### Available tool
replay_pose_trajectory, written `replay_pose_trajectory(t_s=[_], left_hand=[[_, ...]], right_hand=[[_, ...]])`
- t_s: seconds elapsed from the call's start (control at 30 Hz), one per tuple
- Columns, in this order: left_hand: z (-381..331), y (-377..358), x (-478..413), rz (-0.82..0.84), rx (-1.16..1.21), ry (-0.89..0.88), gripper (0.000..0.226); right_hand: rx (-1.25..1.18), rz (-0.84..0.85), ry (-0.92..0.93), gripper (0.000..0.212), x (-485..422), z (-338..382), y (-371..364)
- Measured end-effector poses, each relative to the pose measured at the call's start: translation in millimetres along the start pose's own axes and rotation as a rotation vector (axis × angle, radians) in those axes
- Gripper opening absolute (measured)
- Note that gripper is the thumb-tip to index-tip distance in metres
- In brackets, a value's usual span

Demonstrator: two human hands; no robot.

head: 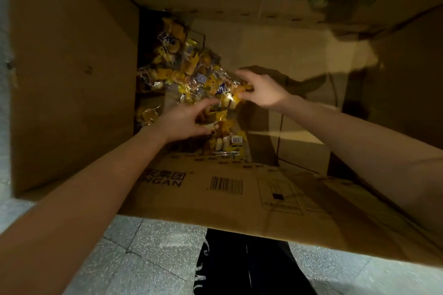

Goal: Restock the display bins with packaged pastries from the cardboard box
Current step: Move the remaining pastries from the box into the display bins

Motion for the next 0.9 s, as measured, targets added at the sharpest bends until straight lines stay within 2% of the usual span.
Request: replay_pose_trajectory(t_s=[0.13,0.23,0.37,0.47,0.53,0.67,0.73,0.9], left_hand=[[-4,-12,-9,-0.007,-0.068,-0.009,0.089],[-3,-11,-12,0.000,0.004,-0.009,0.085],[3,0,-22,0.012,0.397,0.067,0.070],[0,5,-27,0.019,0.774,0.135,0.062],[-4,7,-27,0.001,0.883,0.178,0.062],[-6,7,-28,-0.071,0.995,0.207,0.070],[-5,8,-30,-0.092,1.049,0.213,0.077],[3,11,-31,-0.112,1.125,0.208,0.087]], right_hand=[[-0.084,-0.062,-0.120,0.044,2,-12,1],[-0.107,-0.166,-0.162,0.034,10,-22,13],[-0.202,-0.437,-0.260,0.030,28,-45,43],[-0.228,-0.557,-0.318,0.045,43,-58,52],[-0.182,-0.524,-0.268,0.059,51,-57,48],[0.270,-0.295,-0.094,0.076,51,-42,33],[0.280,-0.248,-0.061,0.082,40,-40,30],[0.270,-0.147,-0.138,0.090,11,-34,30]])
Point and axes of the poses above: each hand's wrist, its own x-axis away from the middle knuckle, its own y-axis out of the back of the hand, z = x × y, the point moved 6 cm from there along -x, towards the middle knuckle, and after that the axes turned 15 degrees about y, right-handed, at the moved point
